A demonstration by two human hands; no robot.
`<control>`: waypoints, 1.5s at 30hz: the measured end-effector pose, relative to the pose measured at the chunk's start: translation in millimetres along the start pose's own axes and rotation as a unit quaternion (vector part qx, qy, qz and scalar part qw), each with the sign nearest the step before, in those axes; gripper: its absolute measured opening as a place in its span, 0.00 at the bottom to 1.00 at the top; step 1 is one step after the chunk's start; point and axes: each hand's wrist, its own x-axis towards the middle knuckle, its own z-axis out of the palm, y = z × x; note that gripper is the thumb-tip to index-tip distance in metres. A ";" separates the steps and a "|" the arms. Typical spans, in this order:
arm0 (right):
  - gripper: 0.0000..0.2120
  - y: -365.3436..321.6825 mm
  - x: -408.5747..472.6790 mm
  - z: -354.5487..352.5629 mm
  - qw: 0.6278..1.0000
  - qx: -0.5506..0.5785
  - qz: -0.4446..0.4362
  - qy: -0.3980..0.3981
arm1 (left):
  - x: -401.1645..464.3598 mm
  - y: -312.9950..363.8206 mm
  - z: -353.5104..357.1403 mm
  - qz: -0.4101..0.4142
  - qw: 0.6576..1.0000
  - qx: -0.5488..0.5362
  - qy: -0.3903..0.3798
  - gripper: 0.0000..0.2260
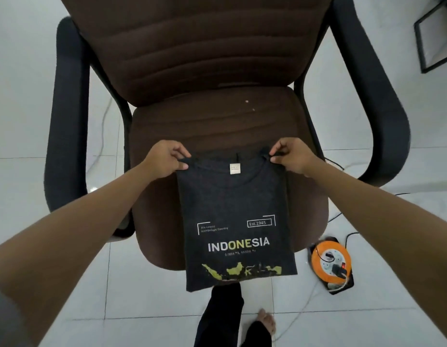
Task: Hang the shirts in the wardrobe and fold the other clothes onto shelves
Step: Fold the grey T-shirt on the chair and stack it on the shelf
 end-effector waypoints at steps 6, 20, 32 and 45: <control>0.10 21.7 34.3 9.9 0.997 -0.037 -0.018 0.062 | 34.2 -16.3 12.9 0.033 0.997 0.041 0.054 0.09; 0.16 28.4 22.6 37.2 0.983 -0.067 -0.039 0.164 | 33.4 -40.0 44.8 0.047 0.978 0.055 0.193 0.15; 0.32 45.9 -62.4 72.7 0.989 -0.129 0.037 0.056 | -75.2 -41.8 117.2 -0.034 0.969 -0.114 0.218 0.29; 0.30 40.8 -54.4 62.0 0.945 0.300 0.122 0.049 | -54.8 -14.5 82.6 -0.164 0.946 -0.277 0.041 0.25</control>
